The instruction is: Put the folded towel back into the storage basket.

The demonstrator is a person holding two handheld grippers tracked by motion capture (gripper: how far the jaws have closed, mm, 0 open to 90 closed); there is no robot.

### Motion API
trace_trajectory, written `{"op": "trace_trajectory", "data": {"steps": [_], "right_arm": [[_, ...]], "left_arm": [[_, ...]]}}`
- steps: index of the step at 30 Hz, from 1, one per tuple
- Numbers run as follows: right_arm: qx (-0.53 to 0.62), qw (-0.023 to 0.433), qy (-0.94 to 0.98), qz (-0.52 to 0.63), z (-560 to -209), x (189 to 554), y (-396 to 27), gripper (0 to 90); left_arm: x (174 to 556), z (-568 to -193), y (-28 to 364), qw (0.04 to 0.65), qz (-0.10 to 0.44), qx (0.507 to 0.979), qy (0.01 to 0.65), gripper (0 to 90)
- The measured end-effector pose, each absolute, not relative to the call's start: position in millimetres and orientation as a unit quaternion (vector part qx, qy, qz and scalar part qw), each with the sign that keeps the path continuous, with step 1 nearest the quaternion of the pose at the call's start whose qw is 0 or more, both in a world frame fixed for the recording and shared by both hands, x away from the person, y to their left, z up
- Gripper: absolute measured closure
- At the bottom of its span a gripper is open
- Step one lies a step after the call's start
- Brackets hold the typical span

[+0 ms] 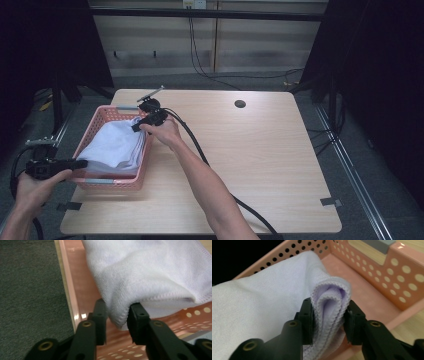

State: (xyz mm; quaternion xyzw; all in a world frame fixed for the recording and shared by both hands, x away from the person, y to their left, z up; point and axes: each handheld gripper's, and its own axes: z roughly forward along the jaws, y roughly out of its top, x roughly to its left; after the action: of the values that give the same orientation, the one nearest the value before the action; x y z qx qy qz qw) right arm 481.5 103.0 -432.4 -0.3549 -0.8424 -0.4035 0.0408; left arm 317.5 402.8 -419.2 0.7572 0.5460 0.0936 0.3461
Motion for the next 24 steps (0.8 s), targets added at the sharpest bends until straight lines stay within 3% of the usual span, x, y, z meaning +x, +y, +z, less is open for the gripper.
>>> {"op": "trace_trajectory", "data": {"steps": [8,14,24], "right_arm": [[-0.361,0.019,-0.832,-0.421,-425,481,97,42.3],[-0.349,0.016,-0.824,-0.446,-415,478,87,38.3],[-0.326,0.008,-0.818,-0.474,-404,463,45,39.6]], "left_arm": [[306,-408,402,0.371,0.109,0.751,0.536,50.2],[297,-402,383,0.387,0.119,0.757,0.512,49.9],[280,-390,341,0.426,0.129,0.764,0.466,50.4]]}}
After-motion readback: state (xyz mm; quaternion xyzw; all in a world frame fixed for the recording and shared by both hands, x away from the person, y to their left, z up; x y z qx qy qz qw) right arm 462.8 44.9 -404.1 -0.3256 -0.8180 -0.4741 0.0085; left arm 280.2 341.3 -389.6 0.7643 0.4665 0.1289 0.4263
